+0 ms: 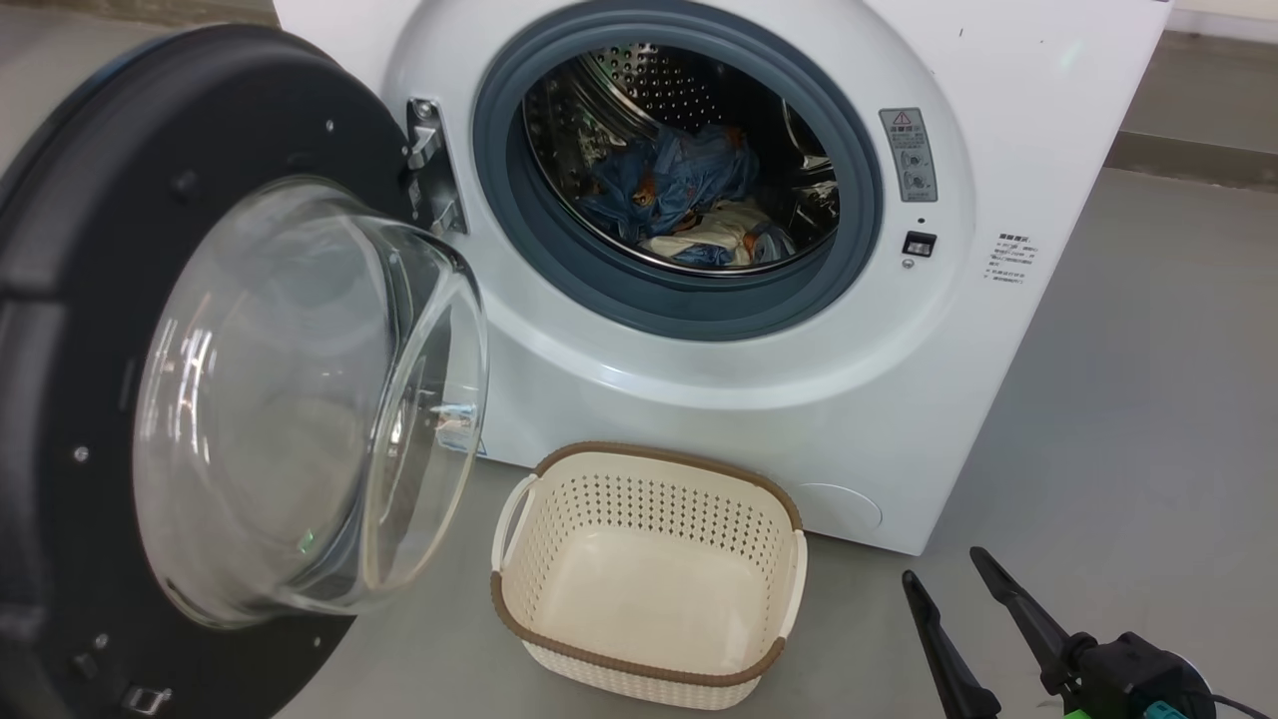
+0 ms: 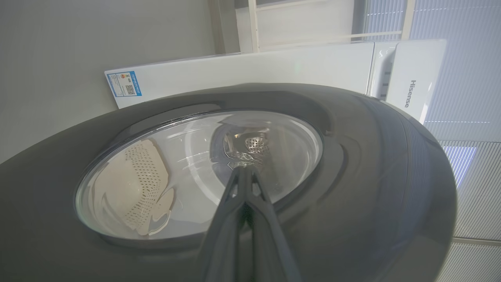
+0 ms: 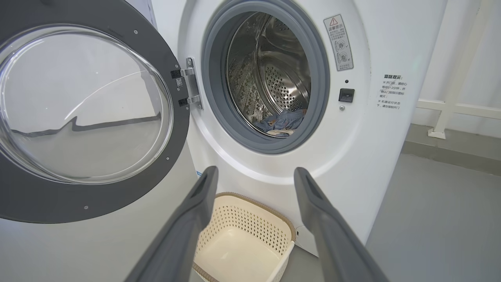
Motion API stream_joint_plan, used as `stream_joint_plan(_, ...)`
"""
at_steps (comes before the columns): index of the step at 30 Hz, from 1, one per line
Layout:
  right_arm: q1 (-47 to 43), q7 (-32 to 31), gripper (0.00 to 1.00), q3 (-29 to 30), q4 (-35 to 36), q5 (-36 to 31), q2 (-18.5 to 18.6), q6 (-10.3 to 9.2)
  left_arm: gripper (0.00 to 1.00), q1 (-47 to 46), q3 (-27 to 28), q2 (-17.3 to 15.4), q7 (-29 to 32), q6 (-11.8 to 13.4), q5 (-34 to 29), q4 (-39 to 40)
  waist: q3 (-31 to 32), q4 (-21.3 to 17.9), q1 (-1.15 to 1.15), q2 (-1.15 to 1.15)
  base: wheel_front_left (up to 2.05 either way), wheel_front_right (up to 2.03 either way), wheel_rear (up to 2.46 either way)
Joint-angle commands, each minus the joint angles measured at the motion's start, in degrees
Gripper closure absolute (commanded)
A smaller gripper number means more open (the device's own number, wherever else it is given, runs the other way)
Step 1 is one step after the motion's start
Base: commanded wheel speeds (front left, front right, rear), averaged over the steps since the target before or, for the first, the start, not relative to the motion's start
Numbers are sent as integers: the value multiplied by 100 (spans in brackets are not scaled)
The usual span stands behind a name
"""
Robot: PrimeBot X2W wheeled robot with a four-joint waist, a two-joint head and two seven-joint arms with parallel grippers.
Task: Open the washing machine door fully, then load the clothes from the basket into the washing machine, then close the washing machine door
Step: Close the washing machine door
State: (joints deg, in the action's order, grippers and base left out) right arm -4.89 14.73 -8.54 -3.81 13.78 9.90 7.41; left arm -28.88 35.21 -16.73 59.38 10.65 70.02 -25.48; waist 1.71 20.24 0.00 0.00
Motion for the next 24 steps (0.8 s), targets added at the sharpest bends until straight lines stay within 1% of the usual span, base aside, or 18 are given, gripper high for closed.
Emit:
stream_joint_plan(1, 63, 27, 0, -108, 152, -7, 40, 8, 100, -4, 17, -168, 118, 33, 86, 238, -5, 5, 0, 0, 0, 0, 0)
stream_joint_plan(8, 95, 27, 0, -81, 158, -16, -23, 8, 100, 177, -167, 87, 491, 336, 175, 1075, -49, 9, 0, 0, 0, 0, 0)
stream_joint_plan(15, 126, 27, 0, -94, 153, 1, -78, 8, 100, 389, -362, 392, 757, 591, 244, 1850, -86, -119, 0, 0, 0, 0, 0)
stream_joint_plan(19, 141, 27, 0, -100, 149, 5, -83, 8, 100, 463, -419, 531, 821, 693, 280, 2165, -99, -256, 0, 0, 0, 0, 0)
stream_joint_plan(24, 160, 27, 0, -94, 149, 8, -68, 8, 100, 458, -517, 729, 824, 733, 322, 2430, -117, -454, 0, 0, 0, 0, 0)
